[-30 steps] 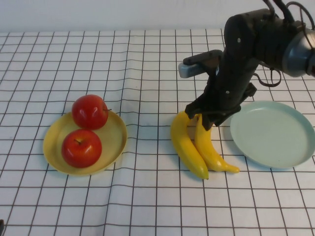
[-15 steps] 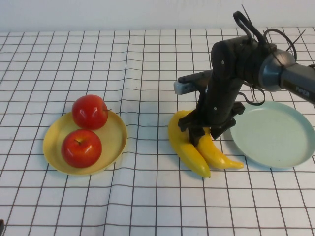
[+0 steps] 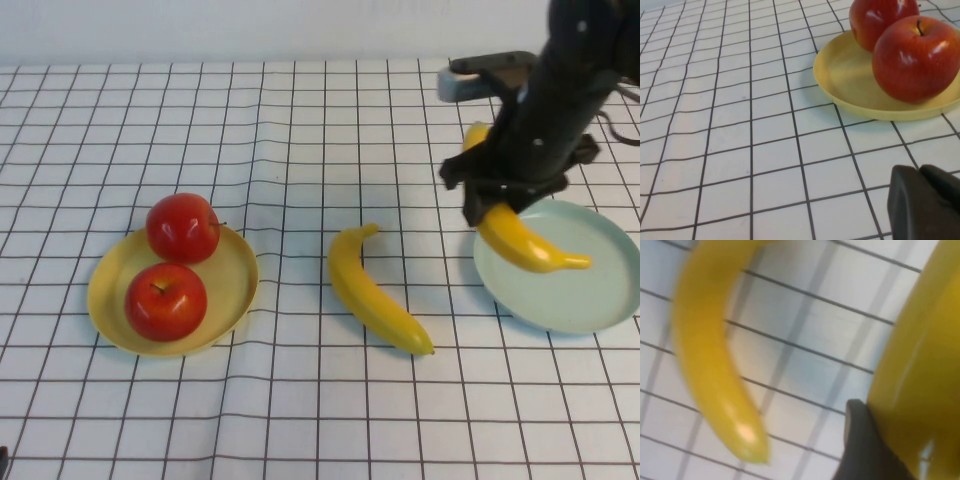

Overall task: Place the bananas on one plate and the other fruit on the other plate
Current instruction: Put another type of fruit in the right plate

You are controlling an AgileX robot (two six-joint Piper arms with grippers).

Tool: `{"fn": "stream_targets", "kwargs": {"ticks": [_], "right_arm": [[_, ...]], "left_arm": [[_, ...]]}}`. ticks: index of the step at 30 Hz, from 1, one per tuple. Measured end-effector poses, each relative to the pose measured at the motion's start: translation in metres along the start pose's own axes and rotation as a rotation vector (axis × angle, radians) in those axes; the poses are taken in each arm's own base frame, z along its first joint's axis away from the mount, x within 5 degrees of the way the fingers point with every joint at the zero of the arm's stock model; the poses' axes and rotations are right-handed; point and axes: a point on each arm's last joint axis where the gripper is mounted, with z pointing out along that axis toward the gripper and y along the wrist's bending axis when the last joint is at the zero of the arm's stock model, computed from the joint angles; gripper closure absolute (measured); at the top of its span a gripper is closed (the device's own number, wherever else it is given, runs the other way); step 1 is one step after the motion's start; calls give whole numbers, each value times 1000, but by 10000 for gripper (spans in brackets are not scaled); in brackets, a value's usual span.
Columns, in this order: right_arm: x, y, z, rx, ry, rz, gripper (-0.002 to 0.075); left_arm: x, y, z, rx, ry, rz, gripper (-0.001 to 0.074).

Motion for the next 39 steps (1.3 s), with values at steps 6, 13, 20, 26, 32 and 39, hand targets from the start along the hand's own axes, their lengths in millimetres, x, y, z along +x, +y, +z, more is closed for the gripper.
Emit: {"fn": "stream_targets", "kwargs": {"ticks": [6, 13, 20, 26, 32, 39], "right_arm": [[42, -58, 3, 52, 89, 102, 407], [54, -99, 33, 80, 6, 175, 407], [45, -109, 61, 86, -34, 165, 298], [34, -94, 62, 61, -14, 110, 245], [0, -23, 9, 19, -114, -70, 246], [-4, 75, 16, -32, -101, -308, 246]], "left_arm": [[0, 0, 0, 0, 0, 0, 738], [0, 0, 0, 0, 0, 0, 738], [0, 0, 0, 0, 0, 0, 738], [0, 0, 0, 0, 0, 0, 738], [0, 0, 0, 0, 0, 0, 738], [0, 0, 0, 0, 0, 0, 738]]}}
